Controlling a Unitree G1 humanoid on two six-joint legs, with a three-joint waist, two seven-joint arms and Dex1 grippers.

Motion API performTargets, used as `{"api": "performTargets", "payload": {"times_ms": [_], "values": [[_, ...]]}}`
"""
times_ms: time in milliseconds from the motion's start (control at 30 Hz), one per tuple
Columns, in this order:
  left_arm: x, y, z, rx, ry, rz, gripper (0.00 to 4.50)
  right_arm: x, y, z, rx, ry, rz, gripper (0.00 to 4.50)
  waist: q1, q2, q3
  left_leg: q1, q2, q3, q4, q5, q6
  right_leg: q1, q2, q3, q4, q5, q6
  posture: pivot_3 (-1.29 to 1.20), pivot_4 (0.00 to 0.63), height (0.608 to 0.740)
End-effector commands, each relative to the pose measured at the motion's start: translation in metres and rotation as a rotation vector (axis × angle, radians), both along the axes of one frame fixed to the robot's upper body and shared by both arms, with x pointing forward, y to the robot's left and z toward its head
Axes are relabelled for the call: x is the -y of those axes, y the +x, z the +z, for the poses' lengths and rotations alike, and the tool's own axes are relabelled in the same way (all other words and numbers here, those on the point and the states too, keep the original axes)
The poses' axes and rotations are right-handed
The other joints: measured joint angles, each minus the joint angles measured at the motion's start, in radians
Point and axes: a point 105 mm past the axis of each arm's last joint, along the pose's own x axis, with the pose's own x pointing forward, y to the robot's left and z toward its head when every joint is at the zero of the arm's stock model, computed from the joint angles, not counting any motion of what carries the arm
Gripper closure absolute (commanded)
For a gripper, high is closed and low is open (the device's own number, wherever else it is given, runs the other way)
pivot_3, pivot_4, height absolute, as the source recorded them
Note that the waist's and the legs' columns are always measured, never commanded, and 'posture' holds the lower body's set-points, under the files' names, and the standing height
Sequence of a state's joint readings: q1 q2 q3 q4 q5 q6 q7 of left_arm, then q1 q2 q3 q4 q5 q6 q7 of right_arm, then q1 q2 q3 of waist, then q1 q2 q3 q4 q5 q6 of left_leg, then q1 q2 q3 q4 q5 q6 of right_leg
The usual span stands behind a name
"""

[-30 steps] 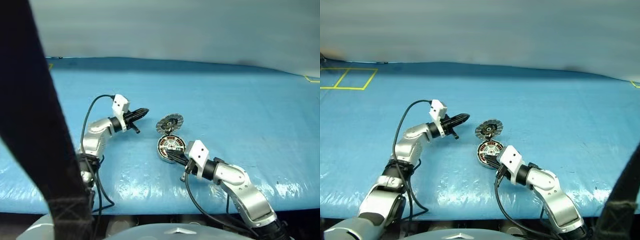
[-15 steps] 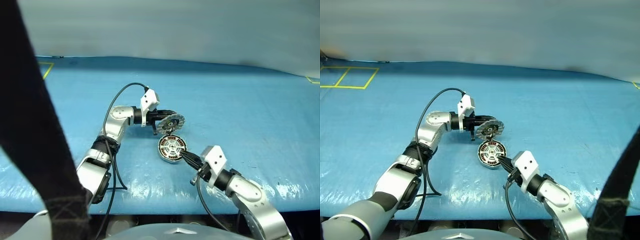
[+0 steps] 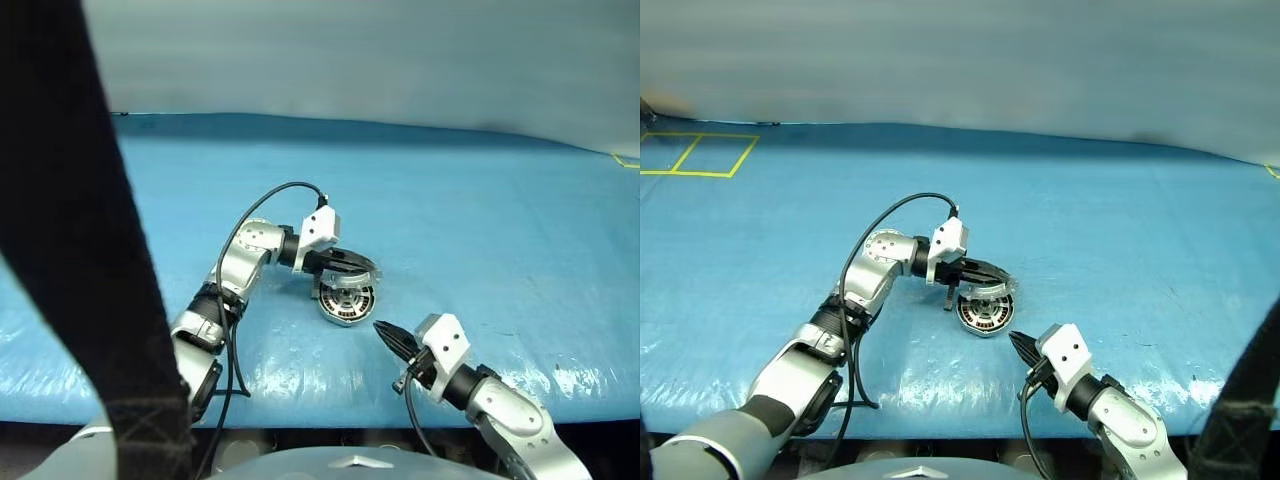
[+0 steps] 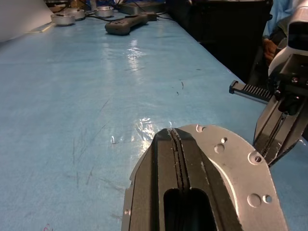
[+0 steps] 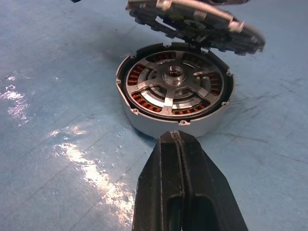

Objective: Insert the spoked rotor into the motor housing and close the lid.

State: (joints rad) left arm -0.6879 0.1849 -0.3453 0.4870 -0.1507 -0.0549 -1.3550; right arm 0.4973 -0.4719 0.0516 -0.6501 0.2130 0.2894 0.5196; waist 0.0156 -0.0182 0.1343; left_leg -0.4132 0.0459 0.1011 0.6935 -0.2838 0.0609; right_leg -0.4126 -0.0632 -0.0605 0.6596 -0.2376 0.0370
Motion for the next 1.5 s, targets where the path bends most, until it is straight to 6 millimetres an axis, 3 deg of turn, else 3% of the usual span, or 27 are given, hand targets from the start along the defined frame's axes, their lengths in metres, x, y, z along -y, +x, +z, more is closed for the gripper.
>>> {"api": "performTargets", "payload": {"times_ms": [33, 433, 600, 800, 900, 1033, 1133, 1367, 1500], "values": [[0.006, -0.013, 0.0, 0.071, 0.023, -0.074, 4.49, 0.003, 0.002, 0.022, 0.076, 0.001, 0.007, 4.5, 0.0, 0.0, 0.0, 0.0, 0.0, 0.0, 0.0, 0.0, 0.0, 0.0, 0.0, 0.0, 0.0, 0.0, 0.0, 0.0, 0.15, 0.74], [0.006, -0.016, -0.019, 0.082, 0.096, -0.061, 4.49, -0.004, 0.006, 0.024, 0.098, -0.002, 0.018, 4.5, 0.001, 0.0, 0.0, 0.0, 0.0, -0.001, 0.003, -0.001, 0.002, 0.001, 0.0, 0.0, 0.001, -0.001, -0.001, 0.0, 0.15, 0.74], [-0.006, -0.021, -0.045, 0.139, 0.248, -0.089, 4.49, -0.007, 0.009, 0.024, 0.109, 0.002, 0.017, 4.5, 0.0, 0.0, 0.0, 0.0, 0.0, 0.0, 0.003, -0.001, 0.002, 0.001, 0.0, 0.0, 0.001, -0.001, -0.001, 0.0, 0.15, 0.74], [-0.01, -0.021, -0.054, 0.178, 0.289, -0.074, 4.49, -0.009, 0.013, 0.026, 0.123, 0.006, 0.021, 4.5, 0.0, 0.001, -0.001, 0.002, 0.0, -0.001, 0.004, -0.001, 0.002, 0.003, 0.0, 0.0, 0.001, -0.001, -0.003, 0.0, 0.15, 0.74], [-0.005, -0.025, -0.044, 0.151, 0.211, -0.069, 4.49, -0.01, 0.014, 0.027, 0.124, 0.012, 0.028, 4.5, 0.0, 0.001, -0.001, 0.002, 0.0, -0.001, 0.005, -0.001, 0.002, 0.003, 0.0, 0.001, 0.001, -0.001, -0.003, 0.0, 0.15, 0.74], [0.002, -0.03, 0.002, 0.056, 0.004, -0.039, 4.49, -0.013, 0.015, 0.028, 0.12, 0.011, 0.053, 4.5, -0.001, 0.002, -0.001, 0.001, 0.0, -0.001, 0.005, -0.001, 0.002, 0.002, 0.0, 0.001, 0.002, 0.0, -0.004, 0.0, 0.15, 0.74], [-0.009, -0.046, 0.029, -0.005, -0.092, -0.07, 4.49, -0.016, 0.021, 0.034, 0.142, 0.024, 0.052, 4.5, -0.003, 0.002, 0.0, -0.001, 0.001, -0.001, 0.005, 0.0, 0.001, -0.001, 0.0, 0.002, 0.003, 0.001, -0.004, 0.0, 0.15, 0.74], [-0.047, -0.049, 0.028, -0.01, -0.061, 0.074, 4.49, -0.026, 0.027, 0.032, 0.116, 0.034, 0.119, 4.5, -0.003, 0.005, -0.001, 0.001, 0.001, -0.001, 0.004, 0.002, -0.002, 0.001, 0.001, 0.001, 0.003, 0.0, -0.004, 0.0, 0.15, 0.74], [-0.072, -0.046, 0.017, -0.019, -0.03, 0.213, 4.49, -0.029, 0.036, 0.033, 0.14, 0.012, 0.146, 4.5, -0.003, 0.005, -0.001, 0.002, 0.001, -0.001, 0.004, 0.001, 0.0, 0.002, 0.0, 0.002, 0.002, -0.001, -0.003, 0.0, 0.15, 0.74]]}}
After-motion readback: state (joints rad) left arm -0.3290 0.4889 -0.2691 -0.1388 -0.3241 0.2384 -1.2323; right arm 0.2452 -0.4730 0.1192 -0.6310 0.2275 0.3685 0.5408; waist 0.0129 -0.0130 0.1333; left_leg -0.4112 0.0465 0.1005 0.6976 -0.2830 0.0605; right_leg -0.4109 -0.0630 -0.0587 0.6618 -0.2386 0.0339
